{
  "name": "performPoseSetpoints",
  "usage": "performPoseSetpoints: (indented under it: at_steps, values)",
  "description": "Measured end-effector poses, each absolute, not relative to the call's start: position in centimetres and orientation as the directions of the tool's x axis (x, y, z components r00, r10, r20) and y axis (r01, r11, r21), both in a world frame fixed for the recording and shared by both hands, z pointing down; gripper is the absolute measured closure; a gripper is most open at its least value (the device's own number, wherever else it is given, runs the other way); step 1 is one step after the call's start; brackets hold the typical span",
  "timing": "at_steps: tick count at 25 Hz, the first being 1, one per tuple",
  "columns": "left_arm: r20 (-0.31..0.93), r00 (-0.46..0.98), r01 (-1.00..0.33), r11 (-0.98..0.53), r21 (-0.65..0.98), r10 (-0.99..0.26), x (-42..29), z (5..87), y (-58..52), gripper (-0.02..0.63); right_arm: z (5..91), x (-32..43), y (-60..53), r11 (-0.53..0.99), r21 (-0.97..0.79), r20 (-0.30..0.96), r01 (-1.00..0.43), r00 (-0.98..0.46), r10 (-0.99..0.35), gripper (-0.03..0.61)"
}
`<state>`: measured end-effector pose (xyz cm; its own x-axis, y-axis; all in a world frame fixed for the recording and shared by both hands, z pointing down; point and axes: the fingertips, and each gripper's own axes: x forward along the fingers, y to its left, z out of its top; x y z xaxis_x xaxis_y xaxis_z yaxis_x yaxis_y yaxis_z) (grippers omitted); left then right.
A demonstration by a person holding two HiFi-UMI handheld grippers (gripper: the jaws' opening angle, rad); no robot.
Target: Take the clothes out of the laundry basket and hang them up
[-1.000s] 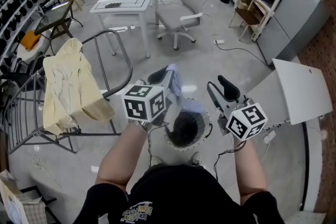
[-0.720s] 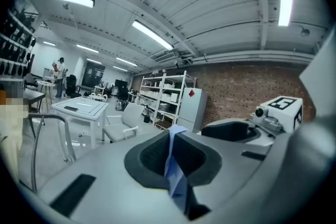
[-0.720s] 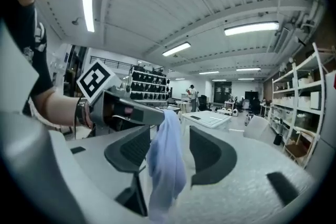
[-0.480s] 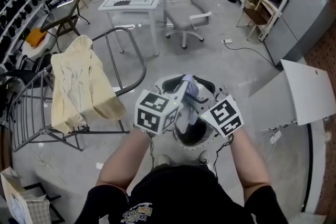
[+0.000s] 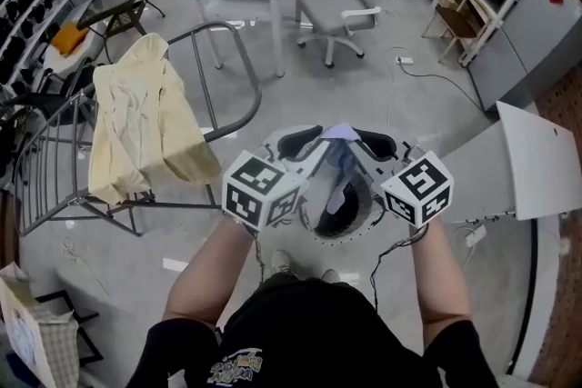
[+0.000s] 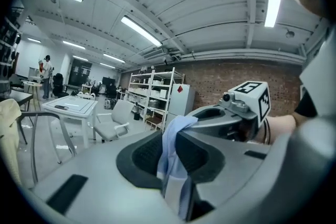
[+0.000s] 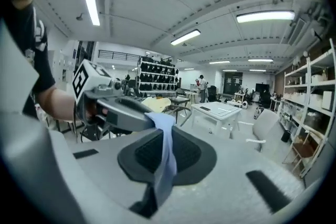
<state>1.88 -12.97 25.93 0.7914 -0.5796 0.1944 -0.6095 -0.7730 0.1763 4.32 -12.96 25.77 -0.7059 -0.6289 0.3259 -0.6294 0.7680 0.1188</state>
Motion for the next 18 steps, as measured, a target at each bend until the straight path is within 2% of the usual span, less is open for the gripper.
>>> performPoseSetpoints:
  at_steps: [2,8,12,18]
  values:
    - [0.185,0.771,-0.636,-0.752,0.173,-0.610,1.5,26.3,-12.4,0.526,24.9,5.9,-13.0,0.755,0.078,0.285,-0.651,-0.711,-0.643,0.552]
    - [0.294,0.656,-0.752,-0.634,0.180,-0.695,0.8,31.4,-10.9,0.507,20.7,10.4,-12.2,0.764,-0.043,0.129,-0.644,-0.762,-0.635,0.552]
    - [0.363,0.617,-0.780,-0.604,0.164,-0.698,2.9,35.3,-8.6,0.470,18.0,11.8,-10.0,0.820,-0.034,0.073,-0.571,-0.820,-0.568,0.552]
    - [0.367,0.588,-0.795,-0.598,0.098,-0.721,6.7,37.7,-6.4,0.432,13.0,12.3,-5.7,0.892,0.032,0.000,-0.451,-0.892,-0.451,0.552]
